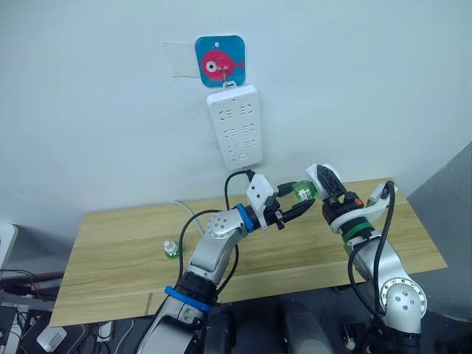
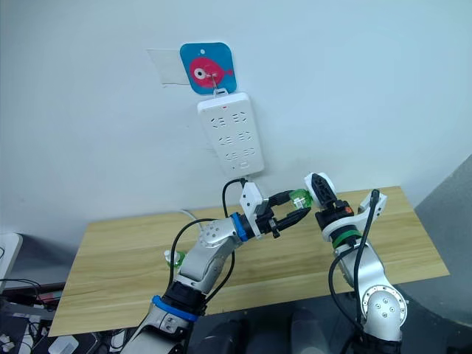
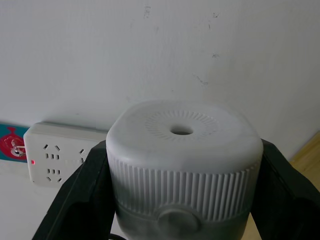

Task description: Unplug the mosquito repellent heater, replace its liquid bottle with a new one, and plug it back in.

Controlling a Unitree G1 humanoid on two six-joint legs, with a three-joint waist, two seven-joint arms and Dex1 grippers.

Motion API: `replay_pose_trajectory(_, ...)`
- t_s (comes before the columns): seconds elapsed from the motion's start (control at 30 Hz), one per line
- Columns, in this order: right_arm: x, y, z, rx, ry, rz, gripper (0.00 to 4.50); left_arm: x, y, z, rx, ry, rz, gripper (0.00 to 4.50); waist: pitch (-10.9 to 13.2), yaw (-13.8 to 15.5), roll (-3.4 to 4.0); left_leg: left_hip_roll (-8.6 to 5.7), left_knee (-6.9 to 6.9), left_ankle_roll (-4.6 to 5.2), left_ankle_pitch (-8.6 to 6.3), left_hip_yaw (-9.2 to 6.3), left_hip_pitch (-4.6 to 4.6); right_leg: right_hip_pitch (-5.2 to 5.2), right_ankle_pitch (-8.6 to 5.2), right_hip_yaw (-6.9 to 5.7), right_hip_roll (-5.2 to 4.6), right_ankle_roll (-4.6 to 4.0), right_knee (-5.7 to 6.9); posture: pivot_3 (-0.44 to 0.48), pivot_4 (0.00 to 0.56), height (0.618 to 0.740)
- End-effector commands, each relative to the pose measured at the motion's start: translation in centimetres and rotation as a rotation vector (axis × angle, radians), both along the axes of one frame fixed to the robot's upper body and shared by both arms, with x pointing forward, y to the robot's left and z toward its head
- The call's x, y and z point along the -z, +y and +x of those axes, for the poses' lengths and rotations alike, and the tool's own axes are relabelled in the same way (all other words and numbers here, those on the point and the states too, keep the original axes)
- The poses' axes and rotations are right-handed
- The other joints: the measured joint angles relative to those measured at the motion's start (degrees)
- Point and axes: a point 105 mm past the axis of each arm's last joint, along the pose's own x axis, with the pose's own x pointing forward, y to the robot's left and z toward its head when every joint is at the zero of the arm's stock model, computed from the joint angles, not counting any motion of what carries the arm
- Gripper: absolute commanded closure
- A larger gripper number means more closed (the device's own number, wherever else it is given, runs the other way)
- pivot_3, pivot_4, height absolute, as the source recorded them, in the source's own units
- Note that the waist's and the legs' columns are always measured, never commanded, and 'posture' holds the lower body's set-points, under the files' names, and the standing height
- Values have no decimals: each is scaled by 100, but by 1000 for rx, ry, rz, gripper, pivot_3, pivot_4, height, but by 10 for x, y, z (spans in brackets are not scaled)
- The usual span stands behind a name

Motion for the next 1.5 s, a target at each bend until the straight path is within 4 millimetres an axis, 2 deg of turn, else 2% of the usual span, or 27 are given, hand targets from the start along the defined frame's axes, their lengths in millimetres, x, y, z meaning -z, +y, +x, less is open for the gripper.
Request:
replay_pose_trajectory(0.03, 0, 11, -8, -204, -37, -70, 493, -13, 10, 7, 0, -92, 21, 2204, -15, -9, 8, 0, 1, 0, 0, 1, 0, 1, 0, 1, 0, 0, 0, -238, 140, 740)
replay_pose_trajectory(0.07, 2, 8, -9, -263, -35, -96, 113, -12, 13, 8, 5, -94, 28, 2204, -23, -16, 11, 0, 3, 1, 0, 6, 0, 1, 1, 2, 2, 0, -1, -241, 138, 740)
replay_pose_trajectory(0.1, 3, 4, -9, -308, -34, -115, 26, -11, 15, 9, 9, -97, 37, 2204, -37, -19, 17, 0, 3, 1, -1, 7, 0, 2, 1, 2, 3, 0, 0, -244, 136, 740)
replay_pose_trajectory(0.23, 11, -11, -8, -486, 2, -178, 26, -4, 21, 5, 59, -123, 81, 2204, -61, -18, 30, 2, 12, 15, -8, 18, 10, 23, 1, -2, 6, 0, -4, -240, 125, 740)
replay_pose_trajectory(0.4, 17, -19, -11, -708, 72, -211, 26, 6, 27, -5, 147, -172, 154, 2204, -78, -13, 29, 7, 29, 24, -14, 30, 9, 33, 2, -5, 11, 0, -5, -213, 118, 740)
replay_pose_trajectory(0.53, 17, -22, -10, -830, 122, -180, 26, 14, 32, -12, 203, -203, 206, 2204, -120, -4, 29, 7, 48, 30, -18, 33, 8, 40, 3, -5, 11, 1, -4, -192, 111, 740)
replay_pose_trajectory(0.7, 19, -15, -14, -944, 159, -179, 26, 24, 29, -22, 247, -238, 238, 2204, -167, 13, 36, 7, 77, 56, -35, 15, 3, 49, 10, 0, 10, 14, -11, -183, 107, 740)
replay_pose_trajectory(1.07, 24, -17, -17, -1008, 200, -219, 26, 28, 31, -24, 225, -241, 239, 2204, -258, 114, 34, 2, 84, 58, -39, 16, 1, 50, 18, 7, 5, 26, -21, -158, 99, 740)
replay_pose_trajectory(1.23, 26, -20, -16, -1008, 211, -237, 26, 33, 33, -31, 265, -224, 250, 2204, -276, 128, 37, 2, 84, 58, -39, 15, 2, 50, 18, 7, 5, 26, -21, -158, 99, 740)
replay_pose_trajectory(1.5, 26, -24, -16, -1013, 217, -250, 26, 30, 33, -31, 286, -225, 248, 2204, -310, 135, 37, 1, 85, 56, -40, 15, 1, 50, 18, 5, -9, 26, -22, -162, 93, 740)
